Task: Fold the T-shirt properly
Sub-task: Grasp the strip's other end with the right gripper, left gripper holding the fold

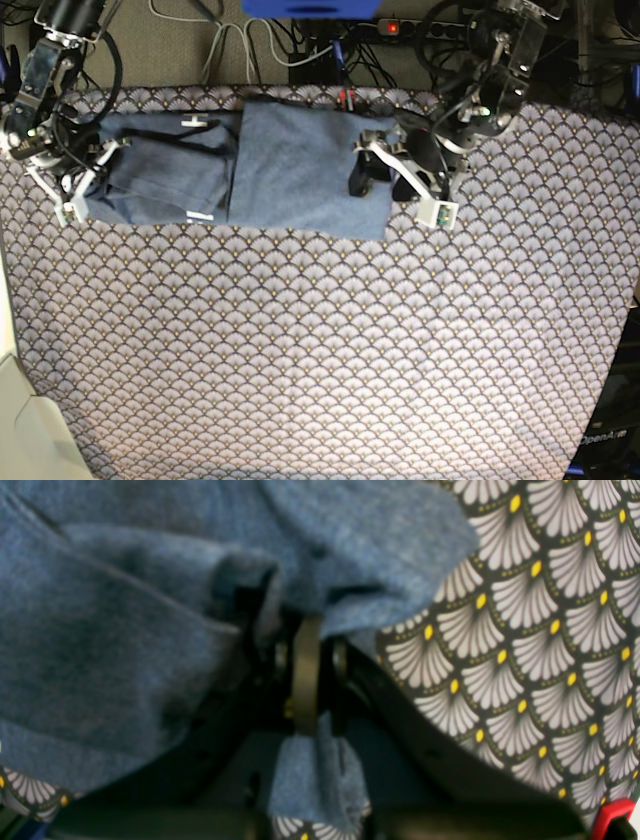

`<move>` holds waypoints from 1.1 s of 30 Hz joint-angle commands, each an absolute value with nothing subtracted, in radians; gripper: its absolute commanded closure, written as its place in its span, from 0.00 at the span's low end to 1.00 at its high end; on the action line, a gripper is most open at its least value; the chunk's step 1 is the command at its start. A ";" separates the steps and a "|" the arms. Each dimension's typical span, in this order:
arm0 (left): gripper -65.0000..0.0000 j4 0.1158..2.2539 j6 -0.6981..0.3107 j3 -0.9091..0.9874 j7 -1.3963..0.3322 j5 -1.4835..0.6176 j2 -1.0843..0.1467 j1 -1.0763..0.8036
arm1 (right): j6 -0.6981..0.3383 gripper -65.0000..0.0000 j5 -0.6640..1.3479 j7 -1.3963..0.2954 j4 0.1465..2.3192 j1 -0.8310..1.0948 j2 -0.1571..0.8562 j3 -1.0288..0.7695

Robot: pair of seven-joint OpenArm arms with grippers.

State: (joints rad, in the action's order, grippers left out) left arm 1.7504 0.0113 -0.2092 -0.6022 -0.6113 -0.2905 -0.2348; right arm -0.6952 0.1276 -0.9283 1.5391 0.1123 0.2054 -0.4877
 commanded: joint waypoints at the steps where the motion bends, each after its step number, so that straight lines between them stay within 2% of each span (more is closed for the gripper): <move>1: 0.37 1.776 0.004 -0.205 -0.582 -0.619 -0.292 -0.229 | -0.698 1.00 0.119 -0.935 1.555 0.110 0.225 -0.490; 12: 0.37 1.862 0.004 -0.203 -0.582 -0.619 -0.294 -0.243 | -0.698 1.00 0.114 -0.944 1.785 0.165 0.219 -0.489; 22: 0.37 1.859 0.004 -0.203 -0.582 -0.619 -0.294 -0.257 | -0.698 0.99 0.113 -0.941 1.653 0.159 0.226 -0.489; 25: 0.37 1.857 0.004 -0.203 -0.582 -0.619 -0.294 -0.259 | -0.698 0.85 0.113 -0.943 1.633 0.159 0.226 -0.489; 30: 0.37 1.862 0.004 -0.203 -0.582 -0.619 -0.294 -0.265 | -0.698 0.54 0.113 -0.943 1.629 0.159 0.237 -0.490; 33: 0.37 1.862 0.004 -0.203 -0.582 -0.619 -0.295 -0.265 | -0.698 0.48 0.113 -0.941 1.629 0.157 0.240 -0.498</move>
State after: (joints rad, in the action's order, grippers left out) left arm 1.8404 0.0116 -0.2070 -0.6022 -0.6113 -0.2909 -0.2684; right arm -0.6983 0.1093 -0.9539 1.6119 0.1669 0.2241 -0.4923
